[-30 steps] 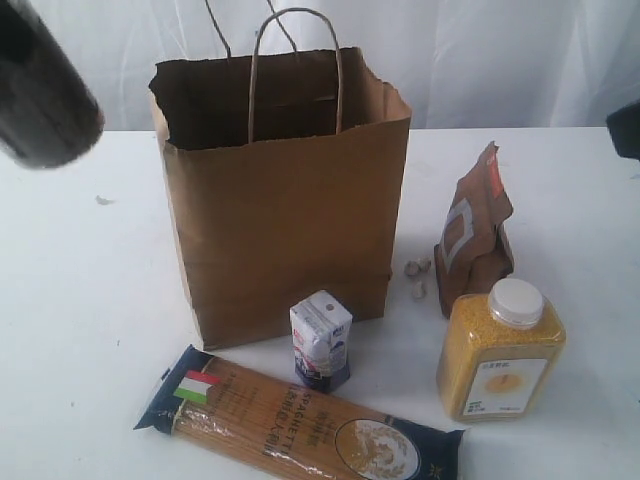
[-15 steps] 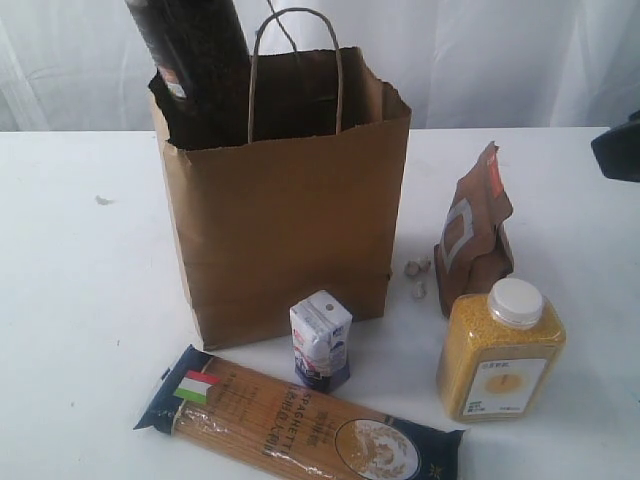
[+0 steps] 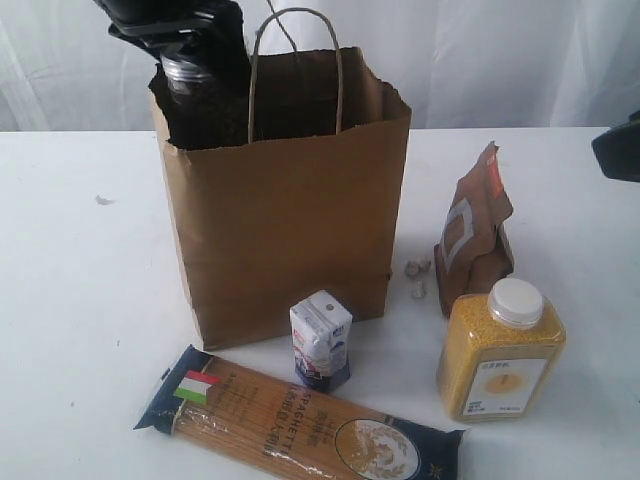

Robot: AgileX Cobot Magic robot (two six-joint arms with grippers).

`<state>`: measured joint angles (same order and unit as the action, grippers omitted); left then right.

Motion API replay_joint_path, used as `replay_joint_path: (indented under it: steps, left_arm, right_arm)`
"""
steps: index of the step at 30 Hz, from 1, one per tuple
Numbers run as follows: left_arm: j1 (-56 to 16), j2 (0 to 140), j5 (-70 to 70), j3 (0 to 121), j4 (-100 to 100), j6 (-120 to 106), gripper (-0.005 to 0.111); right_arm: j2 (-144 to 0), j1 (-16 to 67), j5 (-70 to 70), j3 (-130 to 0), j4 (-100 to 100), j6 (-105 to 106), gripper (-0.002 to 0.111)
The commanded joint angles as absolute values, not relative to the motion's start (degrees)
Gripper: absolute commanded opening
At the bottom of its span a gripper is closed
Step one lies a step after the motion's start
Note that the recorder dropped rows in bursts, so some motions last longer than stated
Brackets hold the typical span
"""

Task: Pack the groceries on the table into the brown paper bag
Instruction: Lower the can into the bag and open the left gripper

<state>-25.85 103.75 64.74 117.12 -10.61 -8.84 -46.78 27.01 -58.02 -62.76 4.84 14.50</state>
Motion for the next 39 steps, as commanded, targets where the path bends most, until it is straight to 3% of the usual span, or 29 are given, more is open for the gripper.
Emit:
replay_joint_path:
  steps: [1,7,13,33,36,39]
  left_arm:
    - [-26.0,104.6,70.0,117.7,-12.0,-9.0,0.0]
    - [-26.0,105.3,70.0,117.7,-11.9,-8.8,0.0]
    - [-27.6,105.5,66.6,109.4,-11.4,-9.4,0.0]
    - [-28.7,98.6,69.1,109.3,-10.7,-10.2,0.0]
    - [-28.7,98.6,70.0,109.3,-10.6,-10.3,0.012]
    - [-28.7,98.6,70.0,109.3,-10.6,-10.5,0.043]
  right_arm:
    - [-46.3,26.7,-57.5,-62.7,4.3,15.2,0.03]
    - [-46.3,26.7,-57.5,-62.7,4.3,15.2,0.03]
    - [-46.3,26.7,-57.7,-62.7,4.2,15.2,0.03]
    - [-46.3,26.7,-57.5,-62.7,4.1,14.8,0.03]
    - [-46.3,26.7,-57.5,-62.7,4.1,14.8,0.03]
    - [-46.3,26.7,-57.5,-62.7,4.1,14.8,0.03]
